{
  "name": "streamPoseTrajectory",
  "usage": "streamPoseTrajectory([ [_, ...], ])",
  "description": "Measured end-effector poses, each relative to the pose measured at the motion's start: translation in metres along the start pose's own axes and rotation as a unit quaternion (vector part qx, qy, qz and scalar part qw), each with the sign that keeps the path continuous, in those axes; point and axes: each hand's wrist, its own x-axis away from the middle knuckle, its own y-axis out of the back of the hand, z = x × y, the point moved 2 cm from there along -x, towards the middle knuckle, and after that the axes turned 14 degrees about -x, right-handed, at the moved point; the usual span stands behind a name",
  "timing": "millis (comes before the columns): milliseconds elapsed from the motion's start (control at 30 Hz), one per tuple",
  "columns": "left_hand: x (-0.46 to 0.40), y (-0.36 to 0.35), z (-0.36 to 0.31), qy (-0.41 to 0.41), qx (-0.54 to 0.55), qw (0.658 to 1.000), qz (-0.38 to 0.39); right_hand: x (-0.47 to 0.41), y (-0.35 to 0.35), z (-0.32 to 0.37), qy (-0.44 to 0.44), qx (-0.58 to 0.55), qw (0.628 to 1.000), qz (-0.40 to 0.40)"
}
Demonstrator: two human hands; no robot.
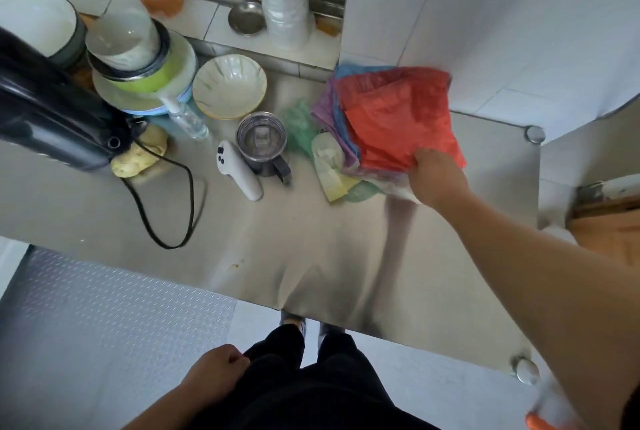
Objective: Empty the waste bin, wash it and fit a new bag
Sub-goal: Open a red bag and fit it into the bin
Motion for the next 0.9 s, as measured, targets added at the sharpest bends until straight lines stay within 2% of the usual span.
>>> streamPoseTrajectory([
  [133, 0.002, -0.003, -0.006, -0.004, 0.006, 1.000, -0.011, 0.017, 0.008, 0.008, 0.039, -0.004, 0.997, -0.071],
  [267, 0.006, -0.004, -0.012, -0.017, 0.018, 0.999, -0.029, 0.034, 0.023, 0.014, 0.068, -0.057, 0.988, -0.123],
  [567, 0.015, -0.016, -0.013, -0.013, 0.056, 0.997, -0.049, 0.061, 0.048, 0.039, 0.134, -0.109, 0.980, -0.101],
  [700, 0.021, -0.033, -0.007, 0.011, 0.097, 0.994, -0.058, 0.084, 0.033, 0.073, 0.213, -0.111, 0.969, -0.059],
  [900, 0.042, -0.067, 0.014, 0.035, 0.165, 0.983, -0.074, 0.130, -0.021, 0.101, 0.256, -0.056, 0.960, 0.099],
])
